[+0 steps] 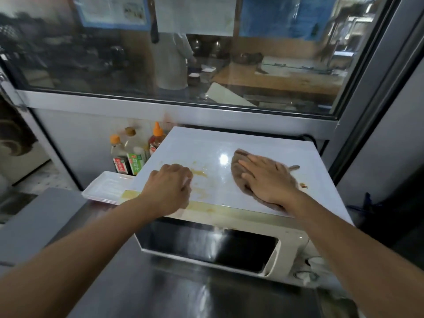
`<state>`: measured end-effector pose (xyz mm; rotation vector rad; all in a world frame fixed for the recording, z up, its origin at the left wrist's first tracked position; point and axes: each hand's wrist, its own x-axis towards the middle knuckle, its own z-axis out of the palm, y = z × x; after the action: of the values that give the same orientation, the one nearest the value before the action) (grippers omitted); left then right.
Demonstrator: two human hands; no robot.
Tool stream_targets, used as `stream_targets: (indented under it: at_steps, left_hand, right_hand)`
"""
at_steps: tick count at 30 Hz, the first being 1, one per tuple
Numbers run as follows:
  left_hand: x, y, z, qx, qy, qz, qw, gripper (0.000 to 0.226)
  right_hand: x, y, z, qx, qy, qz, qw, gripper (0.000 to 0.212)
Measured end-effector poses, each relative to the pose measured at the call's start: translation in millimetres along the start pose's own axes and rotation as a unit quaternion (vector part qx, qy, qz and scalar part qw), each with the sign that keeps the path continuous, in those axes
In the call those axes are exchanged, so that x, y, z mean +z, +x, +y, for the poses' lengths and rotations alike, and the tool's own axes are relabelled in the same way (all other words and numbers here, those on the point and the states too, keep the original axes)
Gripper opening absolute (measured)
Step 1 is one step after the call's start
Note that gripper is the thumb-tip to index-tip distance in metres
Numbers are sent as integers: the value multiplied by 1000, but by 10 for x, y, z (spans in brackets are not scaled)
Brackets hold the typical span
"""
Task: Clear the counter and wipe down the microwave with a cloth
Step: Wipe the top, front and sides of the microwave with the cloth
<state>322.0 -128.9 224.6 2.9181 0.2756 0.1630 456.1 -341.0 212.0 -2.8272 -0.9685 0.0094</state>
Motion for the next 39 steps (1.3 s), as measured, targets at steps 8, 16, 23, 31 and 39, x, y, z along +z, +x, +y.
stream_targets:
  at_steps: [8, 16, 23, 31, 39]
  left_hand:
    - [-11, -309, -59, -12, 3, 7, 1000, 29]
    - [-128, -565, -464, -10, -4, 49, 999, 30]
    - [-184, -590, -827, 40, -17, 46, 998, 33]
    - [-191, -542, -1207, 146, -96, 34, 984, 37]
    - [-287, -537, -1538, 121, -157, 62, 978, 37]
  right_hand:
    - [129, -437, -712, -152, 11, 11, 988, 47]
    - [13, -404, -500, -15, -1, 27, 1000, 41]
    - [344, -288, -1609, -56, -43, 95, 993, 44]
    - [307, -518, -1268, -35, -73, 55, 995, 72]
    - [565, -182, -2323, -9, -86, 84, 993, 58]
